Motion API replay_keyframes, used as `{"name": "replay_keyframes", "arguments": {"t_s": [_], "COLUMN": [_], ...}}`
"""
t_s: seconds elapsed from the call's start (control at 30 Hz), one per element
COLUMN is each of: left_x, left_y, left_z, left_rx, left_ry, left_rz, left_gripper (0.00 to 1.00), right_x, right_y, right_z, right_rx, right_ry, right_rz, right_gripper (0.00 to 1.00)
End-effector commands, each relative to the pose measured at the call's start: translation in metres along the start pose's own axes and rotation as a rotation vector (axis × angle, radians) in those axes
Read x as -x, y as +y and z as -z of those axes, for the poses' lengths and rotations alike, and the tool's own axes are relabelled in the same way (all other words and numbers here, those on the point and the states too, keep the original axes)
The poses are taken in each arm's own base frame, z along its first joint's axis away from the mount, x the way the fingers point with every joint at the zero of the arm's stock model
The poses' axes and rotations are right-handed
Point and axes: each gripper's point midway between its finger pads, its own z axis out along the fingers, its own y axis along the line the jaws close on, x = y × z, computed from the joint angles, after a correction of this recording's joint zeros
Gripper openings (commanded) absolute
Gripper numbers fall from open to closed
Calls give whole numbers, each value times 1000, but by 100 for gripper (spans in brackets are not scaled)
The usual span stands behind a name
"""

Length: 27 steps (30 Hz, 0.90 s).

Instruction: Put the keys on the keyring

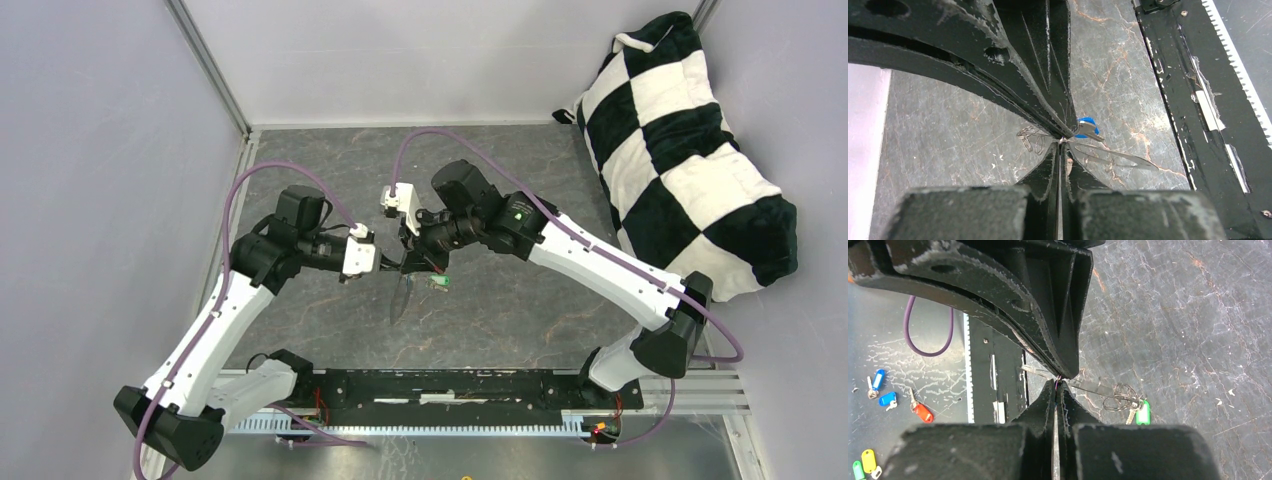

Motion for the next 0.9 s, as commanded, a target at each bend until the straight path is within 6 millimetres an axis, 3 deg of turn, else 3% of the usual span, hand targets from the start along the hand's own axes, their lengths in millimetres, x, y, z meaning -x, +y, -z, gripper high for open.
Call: {"name": "replay_keyframes", "arguments": {"t_s": [0.0,0.1,0.2,0.4,0.63,0.87], "left_x": [-4,-1,10,54,97,107], "left_y": [-4,-4,2,11,26,31], "left_z": [-2,0,0,4,13,14], "left_rx": [-8,-4,33,125,158,159], "left_ry": [8,3,-37,-240,-408,-471], "left_rz": [-41,-38,45,243,362,432], "left_gripper": [2,2,2,2,2,2], "right_x": [39,47,57,63,53,47], "right_y": [10,10,9,9,24,27], "right_z": [9,15,32,77,96,94], "right_rx": [33,23,-5,-101,-68,-20], "right_ry": [-117,-156,-244,-451,-585,-652], "right_rz": [55,50,39,33,-39,-105], "right_gripper": [1,8,23,42,46,45]}}
